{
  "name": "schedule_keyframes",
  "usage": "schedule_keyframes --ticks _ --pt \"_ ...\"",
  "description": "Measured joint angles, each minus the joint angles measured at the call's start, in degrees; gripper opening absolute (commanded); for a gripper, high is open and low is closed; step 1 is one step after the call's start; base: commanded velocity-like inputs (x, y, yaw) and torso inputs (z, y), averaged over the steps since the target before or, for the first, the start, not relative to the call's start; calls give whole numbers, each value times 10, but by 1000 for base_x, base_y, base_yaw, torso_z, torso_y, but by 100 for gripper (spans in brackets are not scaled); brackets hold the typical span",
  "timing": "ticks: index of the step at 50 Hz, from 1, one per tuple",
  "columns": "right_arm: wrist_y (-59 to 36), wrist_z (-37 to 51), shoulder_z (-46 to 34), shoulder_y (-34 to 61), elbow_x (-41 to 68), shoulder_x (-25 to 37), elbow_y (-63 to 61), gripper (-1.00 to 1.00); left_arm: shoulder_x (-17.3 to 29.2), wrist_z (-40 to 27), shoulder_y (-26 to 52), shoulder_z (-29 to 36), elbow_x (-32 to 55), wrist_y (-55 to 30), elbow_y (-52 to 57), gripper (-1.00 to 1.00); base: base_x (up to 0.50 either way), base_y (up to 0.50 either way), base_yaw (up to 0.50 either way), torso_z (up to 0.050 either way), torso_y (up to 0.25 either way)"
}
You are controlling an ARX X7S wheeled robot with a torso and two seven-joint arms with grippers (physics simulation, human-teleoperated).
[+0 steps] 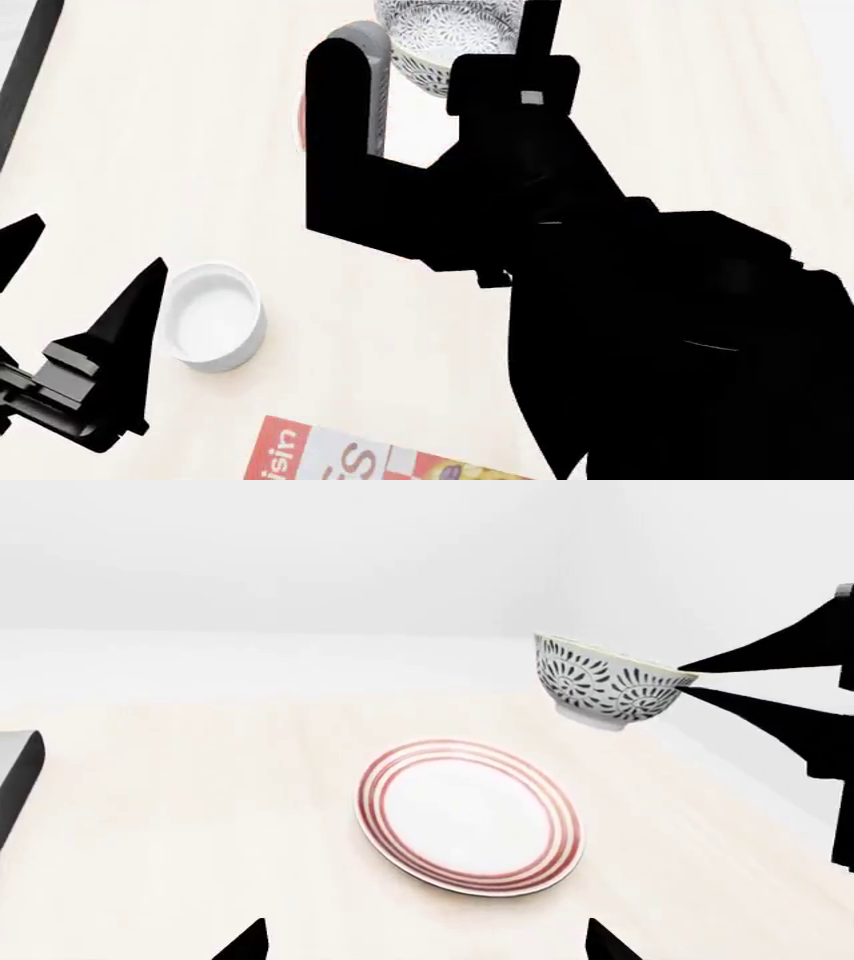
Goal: Pick the akita bowl on the cookies box and place it on the plate.
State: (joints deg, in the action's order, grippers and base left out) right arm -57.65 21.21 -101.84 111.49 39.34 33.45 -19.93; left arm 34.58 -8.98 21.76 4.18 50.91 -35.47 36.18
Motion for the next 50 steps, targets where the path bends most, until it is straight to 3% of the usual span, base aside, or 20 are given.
schedule_keyframes --ticks 50 --pt "228 45 4 -166 -130 -137 359 -100 7 3 -5 -3 12 8 -2 100 0 0 0 0 1"
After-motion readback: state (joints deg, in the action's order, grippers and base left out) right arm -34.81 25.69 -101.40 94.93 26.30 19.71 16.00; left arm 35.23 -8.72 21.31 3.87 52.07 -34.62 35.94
